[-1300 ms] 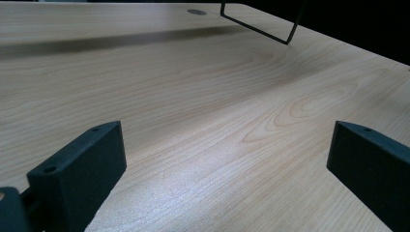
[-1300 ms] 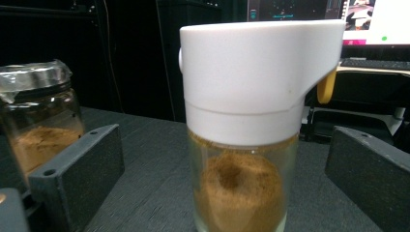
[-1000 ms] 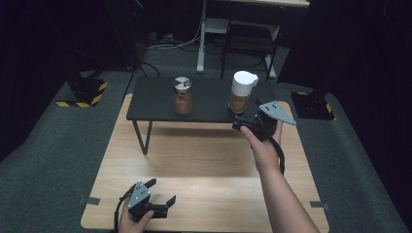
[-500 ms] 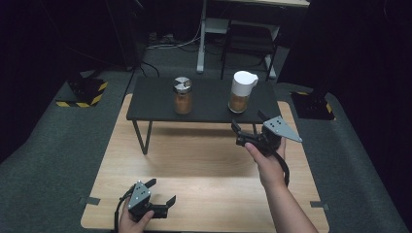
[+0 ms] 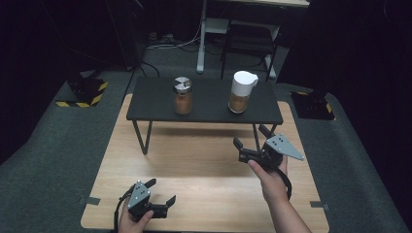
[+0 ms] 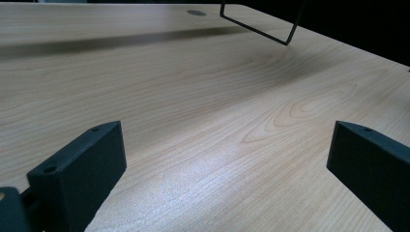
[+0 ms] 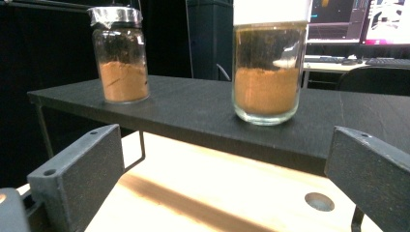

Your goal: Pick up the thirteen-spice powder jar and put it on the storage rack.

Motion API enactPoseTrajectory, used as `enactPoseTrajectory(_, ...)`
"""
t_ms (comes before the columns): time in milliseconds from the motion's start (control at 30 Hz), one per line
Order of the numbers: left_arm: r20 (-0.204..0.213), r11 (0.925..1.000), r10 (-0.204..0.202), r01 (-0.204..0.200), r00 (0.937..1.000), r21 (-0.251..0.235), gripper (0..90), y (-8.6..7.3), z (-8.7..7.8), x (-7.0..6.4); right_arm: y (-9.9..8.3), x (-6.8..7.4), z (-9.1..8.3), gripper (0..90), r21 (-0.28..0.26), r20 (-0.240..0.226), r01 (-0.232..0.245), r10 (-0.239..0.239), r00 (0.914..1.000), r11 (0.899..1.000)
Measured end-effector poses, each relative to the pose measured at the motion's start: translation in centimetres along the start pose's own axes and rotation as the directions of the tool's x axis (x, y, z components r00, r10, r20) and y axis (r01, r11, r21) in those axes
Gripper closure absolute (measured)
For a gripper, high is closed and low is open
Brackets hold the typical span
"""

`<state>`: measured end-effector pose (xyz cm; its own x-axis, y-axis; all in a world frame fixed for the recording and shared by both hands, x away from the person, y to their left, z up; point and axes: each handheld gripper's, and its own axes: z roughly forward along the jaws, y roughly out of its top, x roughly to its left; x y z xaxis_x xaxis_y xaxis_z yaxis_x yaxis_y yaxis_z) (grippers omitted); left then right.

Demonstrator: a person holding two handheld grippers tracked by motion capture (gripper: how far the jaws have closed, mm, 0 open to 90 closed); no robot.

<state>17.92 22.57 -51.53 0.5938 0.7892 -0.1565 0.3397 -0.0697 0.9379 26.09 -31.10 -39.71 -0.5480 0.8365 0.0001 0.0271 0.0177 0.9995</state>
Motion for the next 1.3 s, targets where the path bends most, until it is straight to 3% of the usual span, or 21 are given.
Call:
enactPoseTrajectory(333, 0.0, 1.0, 0.006, -0.006, 1.0, 0.002, 0.6, 0.0, 0.0, 0.0, -1.7, -0.1, -1.7, 0.1, 0.001, -0.036, 0.0, 0.0, 0.9994, 1.0)
enactPoseTrajectory(733, -0.002, 1.0, 0.009, -0.009, 1.0, -0.001, 0.6, 0.0, 0.0, -0.1, -4.1, -0.2, -3.6, 0.1, 0.029, -0.033, -0.018, 0.019, 0.9993, 0.999)
enactPoseTrajectory(1300, -0.002, 0.9999, 0.012, -0.012, 0.9999, -0.001, 0.6, 0.0, -0.1, -0.1, -7.4, -0.4, -6.3, 0.1, 0.109, -0.009, -0.035, 0.036, 0.9993, 0.993)
